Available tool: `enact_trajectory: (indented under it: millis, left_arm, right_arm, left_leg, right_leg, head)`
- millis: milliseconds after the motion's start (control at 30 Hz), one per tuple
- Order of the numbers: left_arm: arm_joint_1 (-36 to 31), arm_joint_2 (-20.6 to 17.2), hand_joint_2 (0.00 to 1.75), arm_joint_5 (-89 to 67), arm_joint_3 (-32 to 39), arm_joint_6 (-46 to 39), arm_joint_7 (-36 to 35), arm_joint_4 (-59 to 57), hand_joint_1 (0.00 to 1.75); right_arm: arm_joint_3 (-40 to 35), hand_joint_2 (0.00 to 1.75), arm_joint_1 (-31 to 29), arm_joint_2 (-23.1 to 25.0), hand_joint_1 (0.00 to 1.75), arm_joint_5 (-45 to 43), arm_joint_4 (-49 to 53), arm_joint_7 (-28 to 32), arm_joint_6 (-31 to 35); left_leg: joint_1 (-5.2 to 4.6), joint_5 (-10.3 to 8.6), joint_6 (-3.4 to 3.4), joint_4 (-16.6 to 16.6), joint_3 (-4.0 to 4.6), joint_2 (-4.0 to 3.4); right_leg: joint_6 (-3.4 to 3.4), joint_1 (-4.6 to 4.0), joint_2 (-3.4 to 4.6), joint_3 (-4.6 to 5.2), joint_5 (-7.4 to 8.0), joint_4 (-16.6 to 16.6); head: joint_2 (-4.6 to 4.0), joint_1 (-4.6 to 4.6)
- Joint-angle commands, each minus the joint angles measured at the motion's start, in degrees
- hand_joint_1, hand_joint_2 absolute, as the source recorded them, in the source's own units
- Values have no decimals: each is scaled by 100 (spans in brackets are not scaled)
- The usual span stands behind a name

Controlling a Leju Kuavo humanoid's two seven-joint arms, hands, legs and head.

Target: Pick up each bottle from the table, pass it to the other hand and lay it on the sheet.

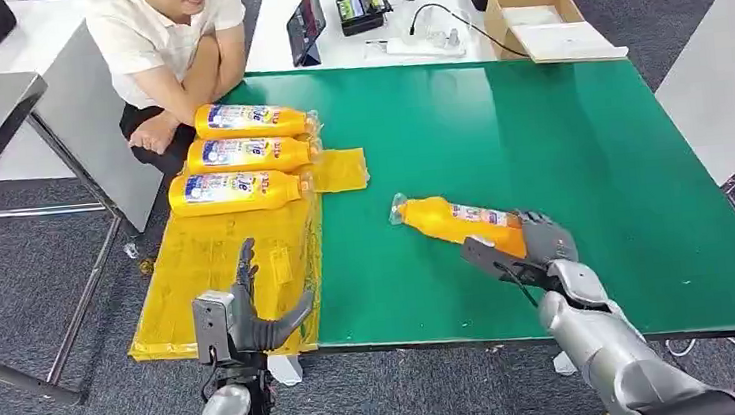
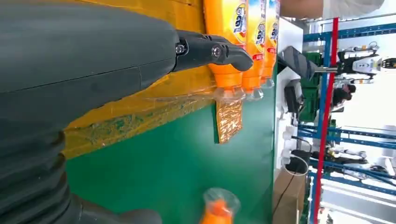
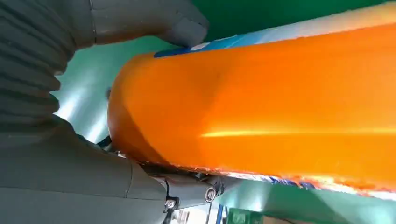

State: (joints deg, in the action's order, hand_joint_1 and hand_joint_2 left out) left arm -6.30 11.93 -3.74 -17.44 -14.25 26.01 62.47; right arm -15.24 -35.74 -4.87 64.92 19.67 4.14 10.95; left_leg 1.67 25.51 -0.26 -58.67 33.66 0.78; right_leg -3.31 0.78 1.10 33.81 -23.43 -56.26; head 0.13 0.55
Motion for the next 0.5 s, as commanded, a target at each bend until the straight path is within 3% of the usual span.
enact_trajectory:
  millis: [33, 67, 233, 267, 367, 433, 500]
  left_arm:
    - [-144, -117, 175, 27, -120, -18, 15, -322, 0]
    - [-144, -117, 175, 27, -120, -18, 15, -322, 0]
    - [-144, -117, 175, 27, -120, -18, 15, -322, 0]
    - [-79, -107, 175, 80, -75, -60, 74, -201, 0]
    - [197, -52, 175, 468, 92, -14, 157, 314, 0]
    - [414, -14, 175, 1164, 153, 431, -101, 730, 0]
    - [534, -33, 175, 1760, 81, 765, -381, 983, 0]
  right_arm:
    - [686, 175, 621, 91, 175, -242, -468, 199, -2]
    - [686, 175, 621, 91, 175, -242, -468, 199, -2]
    - [686, 175, 621, 91, 175, -242, -468, 199, -2]
    - [1225, 175, 633, 198, 175, -856, -425, 731, -107]
    - [1848, 175, 599, 534, 175, -1759, -158, 2023, -166]
    - [1984, 175, 626, 831, 175, -2282, 262, 2739, -290]
    - [1809, 175, 756, 1038, 175, -2648, 847, 2995, -338]
  left_leg:
    - [-1, -13, 13, 25, 1, 16]
    - [5, -5, 10, 21, -7, 13]
    - [5, 1, 7, 4, -18, 1]
    - [6, -5, 9, 8, -11, 8]
    - [10, 5, 4, 14, -6, -7]
    - [7, 5, 6, 18, 3, -27]
    - [10, 11, 8, 4, 7, -46]
  right_leg:
    - [12, -3, -32, -16, 7, 25]
    - [13, -9, -27, -70, 8, 25]
    - [12, -9, -24, -49, 1, 7]
    - [16, -11, -34, -21, 5, 13]
    - [15, -14, -20, -6, 3, 19]
    - [16, -11, -2, -5, 8, 19]
    - [16, -12, 20, -52, 11, -1]
  head:
    - [0, 0]
    - [0, 2]
    - [0, 0]
    - [0, 2]
    - [0, 0]
    - [0, -2]
    - [0, -2]
